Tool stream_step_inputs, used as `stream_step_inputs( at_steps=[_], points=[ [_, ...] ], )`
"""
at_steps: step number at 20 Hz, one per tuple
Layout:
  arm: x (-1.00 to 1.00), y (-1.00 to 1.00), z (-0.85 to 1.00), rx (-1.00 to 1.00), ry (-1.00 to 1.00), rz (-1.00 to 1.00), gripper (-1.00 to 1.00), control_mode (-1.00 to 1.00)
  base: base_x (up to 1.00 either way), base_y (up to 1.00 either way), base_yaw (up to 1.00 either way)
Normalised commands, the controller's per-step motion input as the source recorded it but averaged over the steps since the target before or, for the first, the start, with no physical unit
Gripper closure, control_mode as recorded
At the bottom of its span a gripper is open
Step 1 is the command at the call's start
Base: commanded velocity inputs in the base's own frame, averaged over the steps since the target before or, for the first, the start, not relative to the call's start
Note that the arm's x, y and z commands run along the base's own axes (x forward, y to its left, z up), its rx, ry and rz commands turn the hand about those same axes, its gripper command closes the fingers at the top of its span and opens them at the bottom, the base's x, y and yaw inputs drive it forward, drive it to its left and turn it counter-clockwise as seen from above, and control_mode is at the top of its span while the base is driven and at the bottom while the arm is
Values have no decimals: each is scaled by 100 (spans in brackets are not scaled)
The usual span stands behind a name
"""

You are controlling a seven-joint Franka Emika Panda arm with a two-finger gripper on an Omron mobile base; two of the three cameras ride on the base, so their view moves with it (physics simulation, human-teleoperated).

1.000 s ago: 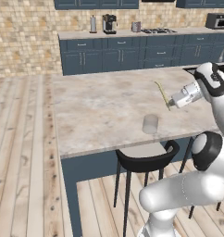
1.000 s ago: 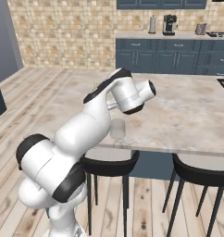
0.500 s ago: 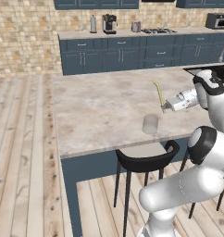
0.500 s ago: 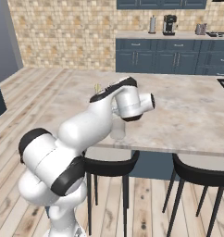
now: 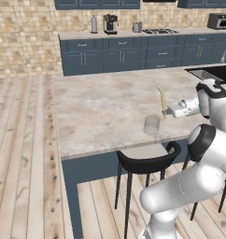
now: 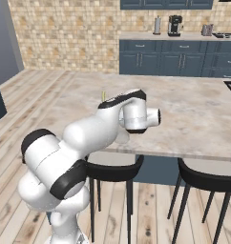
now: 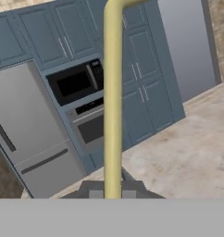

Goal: Take a straw from the drawer in front and place it inside the glass cup on the dining counter.

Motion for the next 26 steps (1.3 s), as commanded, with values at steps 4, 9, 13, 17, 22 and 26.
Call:
stream_step_inputs(
  at_steps=[4, 9, 13, 17, 22, 26],
  points=[
    [8, -12, -18, 0, 0, 0, 100, -100, 0, 0, 0],
    [17, -1, -13, 0, 0, 0, 100, -100, 0, 0, 0],
    [31, 0, -9, 0, 0, 0, 100, -100, 0, 0, 0],
    [16, -10, -5, 0, 0, 0, 100, -100, 0, 0, 0],
    [2, -13, -13, -1, -2, 0, 100, -100, 0, 0, 0],
    [25, 0, -19, -5, 0, 0, 100, -100, 0, 0, 0]
  ],
)
